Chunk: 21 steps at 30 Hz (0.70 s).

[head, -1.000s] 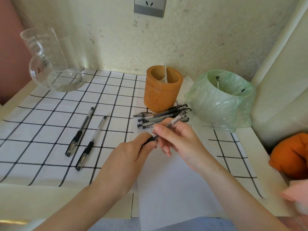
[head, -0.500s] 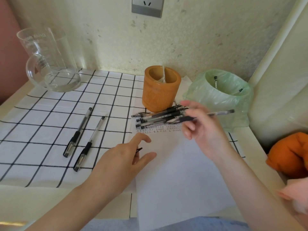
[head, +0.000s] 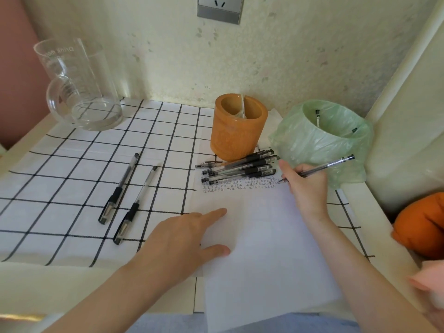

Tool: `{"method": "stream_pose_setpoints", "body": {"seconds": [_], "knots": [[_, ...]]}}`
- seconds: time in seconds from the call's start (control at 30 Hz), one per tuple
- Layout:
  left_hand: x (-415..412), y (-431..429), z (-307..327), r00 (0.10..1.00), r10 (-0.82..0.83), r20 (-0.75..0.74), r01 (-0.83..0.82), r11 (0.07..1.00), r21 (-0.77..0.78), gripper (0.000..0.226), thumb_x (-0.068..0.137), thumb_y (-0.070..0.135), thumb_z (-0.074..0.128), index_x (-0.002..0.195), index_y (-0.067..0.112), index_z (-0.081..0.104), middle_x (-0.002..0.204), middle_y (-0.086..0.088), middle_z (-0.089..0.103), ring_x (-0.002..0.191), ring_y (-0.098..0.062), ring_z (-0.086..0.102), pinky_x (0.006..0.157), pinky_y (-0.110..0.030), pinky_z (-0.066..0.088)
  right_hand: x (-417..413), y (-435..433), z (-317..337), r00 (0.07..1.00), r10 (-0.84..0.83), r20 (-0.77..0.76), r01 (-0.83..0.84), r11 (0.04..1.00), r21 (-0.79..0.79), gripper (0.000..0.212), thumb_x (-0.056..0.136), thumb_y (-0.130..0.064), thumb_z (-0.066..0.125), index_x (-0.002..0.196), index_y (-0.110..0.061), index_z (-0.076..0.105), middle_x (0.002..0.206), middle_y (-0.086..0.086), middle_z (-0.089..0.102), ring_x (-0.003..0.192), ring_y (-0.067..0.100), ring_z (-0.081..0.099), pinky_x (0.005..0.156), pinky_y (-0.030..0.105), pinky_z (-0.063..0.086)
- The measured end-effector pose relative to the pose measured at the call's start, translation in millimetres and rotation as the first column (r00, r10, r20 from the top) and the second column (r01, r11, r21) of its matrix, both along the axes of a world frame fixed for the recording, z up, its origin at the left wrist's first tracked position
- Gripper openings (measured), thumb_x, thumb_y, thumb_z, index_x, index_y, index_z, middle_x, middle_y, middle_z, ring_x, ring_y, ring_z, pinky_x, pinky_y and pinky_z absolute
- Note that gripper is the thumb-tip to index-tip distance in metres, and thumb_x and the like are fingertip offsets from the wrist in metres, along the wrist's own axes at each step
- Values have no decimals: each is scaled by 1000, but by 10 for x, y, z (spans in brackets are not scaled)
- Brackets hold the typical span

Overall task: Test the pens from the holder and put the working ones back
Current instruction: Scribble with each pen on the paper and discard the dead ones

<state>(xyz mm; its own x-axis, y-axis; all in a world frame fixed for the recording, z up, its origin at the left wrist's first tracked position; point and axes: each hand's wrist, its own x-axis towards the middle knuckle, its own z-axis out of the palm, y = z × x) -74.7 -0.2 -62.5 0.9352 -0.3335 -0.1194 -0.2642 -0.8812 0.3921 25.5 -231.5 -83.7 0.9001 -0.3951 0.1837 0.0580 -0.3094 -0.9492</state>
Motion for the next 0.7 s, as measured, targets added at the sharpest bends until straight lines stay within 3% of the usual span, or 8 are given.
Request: {"method": "stream_pose_setpoints", "body": {"seconds": [0.1, 0.27, 0.37, 0.53, 0.7], "knots": [[4, 0, -2, 1000, -6, 2, 6, 1000, -6, 67, 82, 66, 42, 140, 51, 14, 80, 17, 39, 81, -4, 44, 70, -18, 34, 1, -14, -60, 999, -27, 21, 28, 998, -50, 36, 84, -9, 63, 52, -1, 49, 58, 22, 57, 54, 13, 47, 49, 18, 35], [2, 1, -2, 1000, -1, 19, 1, 1000, -22, 66, 82, 66, 43, 140, 50, 15, 87, 17, 43, 83, -4, 43, 75, -19, 37, 36, -33, -98, 999, -41, 21, 43, 995, -91, 26, 79, -1, 59, 62, 16, 50, 67, 34, 58, 58, 17, 46, 51, 19, 35], [1, 2, 1, 1000, 0, 21, 1, 1000, -23, 65, 83, 65, 42, 140, 51, 14, 90, 17, 44, 84, -4, 43, 78, -19, 38, 43, -43, -109, 999, -23, 29, 26, 995, -96, 24, 78, 0, 59, 64, 18, 52, 62, 31, 54, 57, 15, 42, 50, 19, 33], [1, -2, -3, 1000, 0, 22, 1, 1000, -26, 65, 83, 65, 42, 140, 51, 14, 93, 17, 44, 89, -5, 47, 79, -20, 38, 38, -40, -116, 999, 8, 38, -4, 994, -105, 25, 79, 1, 60, 62, 17, 50, 53, 12, 42, 50, 7, 34, 46, 17, 28], [3, -4, -5, 1000, -7, 28, 8, 999, -33, 66, 83, 65, 42, 140, 49, 14, 93, 17, 44, 89, -5, 47, 78, -20, 38, 41, -38, -132, 998, 39, 50, -33, 992, -120, 27, 80, 0, 60, 61, 15, 50, 55, 17, 45, 55, 12, 36, 50, 21, 30]]}}
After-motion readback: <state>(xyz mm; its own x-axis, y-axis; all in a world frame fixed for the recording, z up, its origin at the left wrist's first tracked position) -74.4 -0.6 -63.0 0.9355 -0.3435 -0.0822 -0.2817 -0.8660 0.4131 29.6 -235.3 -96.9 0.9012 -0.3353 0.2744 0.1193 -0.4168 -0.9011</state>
